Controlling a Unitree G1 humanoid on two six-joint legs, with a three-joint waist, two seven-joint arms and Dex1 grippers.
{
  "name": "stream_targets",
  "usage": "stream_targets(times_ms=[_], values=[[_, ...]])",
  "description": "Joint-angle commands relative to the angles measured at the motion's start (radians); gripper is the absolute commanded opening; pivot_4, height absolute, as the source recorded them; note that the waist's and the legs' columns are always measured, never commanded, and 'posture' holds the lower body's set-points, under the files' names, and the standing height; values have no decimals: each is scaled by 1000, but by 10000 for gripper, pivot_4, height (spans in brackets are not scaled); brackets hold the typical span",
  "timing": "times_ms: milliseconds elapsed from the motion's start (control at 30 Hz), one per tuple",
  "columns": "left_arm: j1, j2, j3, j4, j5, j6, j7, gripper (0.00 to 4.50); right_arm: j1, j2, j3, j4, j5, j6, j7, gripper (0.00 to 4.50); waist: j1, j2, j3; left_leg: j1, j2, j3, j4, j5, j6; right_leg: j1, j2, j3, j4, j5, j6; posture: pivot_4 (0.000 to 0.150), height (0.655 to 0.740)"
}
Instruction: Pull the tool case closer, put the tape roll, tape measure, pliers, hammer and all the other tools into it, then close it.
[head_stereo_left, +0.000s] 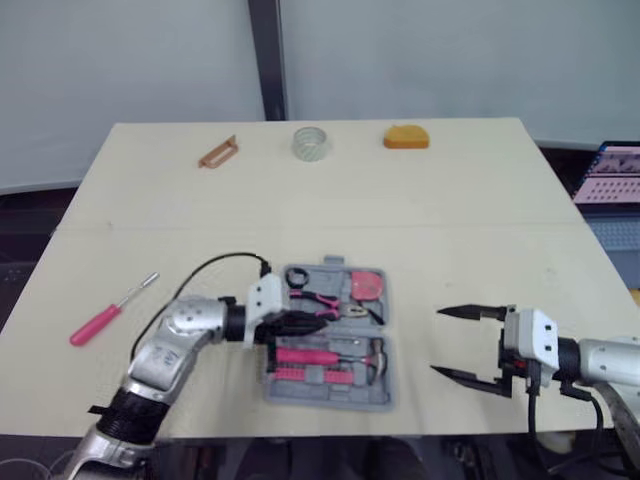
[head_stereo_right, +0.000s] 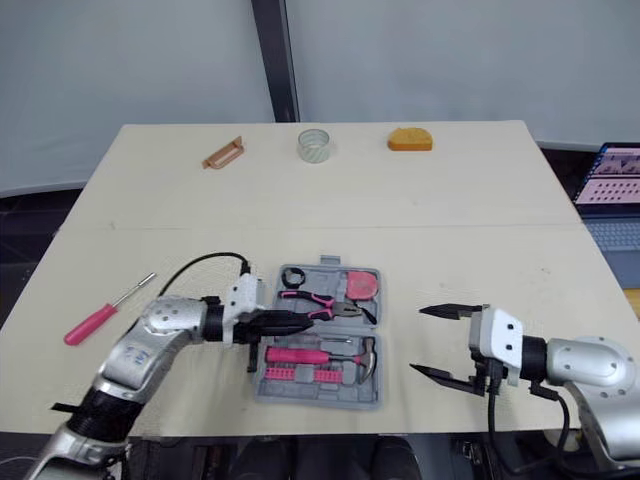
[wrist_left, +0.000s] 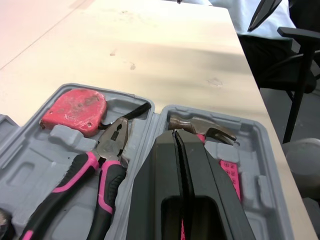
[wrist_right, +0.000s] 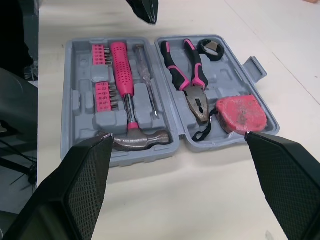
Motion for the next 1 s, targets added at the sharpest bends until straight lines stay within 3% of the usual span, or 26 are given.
stream_targets(times_ms=[33,233,433,600,733,867,1000], values=[[54,49,79,-86,-63,53,-2,746,-8,37,35,-1,-28,-27,-32,45000,-5,-1,1,0,0,0,-1,0,0,0,0,0,0,0,0,1500,7400],[273,98,296,-153,-101,51,76,746,38,85,101,-100,-39,20,-90,45000,-2,-1,5,0,0,0,-2,0,-1,-1,0,0,-1,0,0,1500,7400],[622,57,576,-198,-115,10,154,746,194,75,53,-135,-23,8,-87,45000,2,-4,8,-1,1,0,-1,-2,-1,-1,0,0,-6,0,0,1500,7400],[836,22,650,-158,-89,-123,102,23340,241,72,44,-103,-33,-33,-73,45000,1,-5,8,-1,1,0,1,-3,-1,0,0,0,-7,0,-1,1500,7400],[876,7,648,-134,-77,-188,101,43885,227,71,51,-51,-39,-66,-60,45000,4,-6,8,-2,1,1,1,-4,-1,0,0,0,-9,0,-1,1500,7400],[876,7,646,-133,-71,-221,112,44531,206,68,52,-12,-35,-86,-48,45000,1,-6,8,-2,1,1,1,-5,-1,0,0,0,-9,1,-1,1500,7400],[870,-16,715,-181,-188,-113,176,44531,154,71,-1,11,61,-104,-8,45000,-2,-6,9,-2,1,1,1,-5,0,0,0,0,-10,1,-1,1500,7400]])
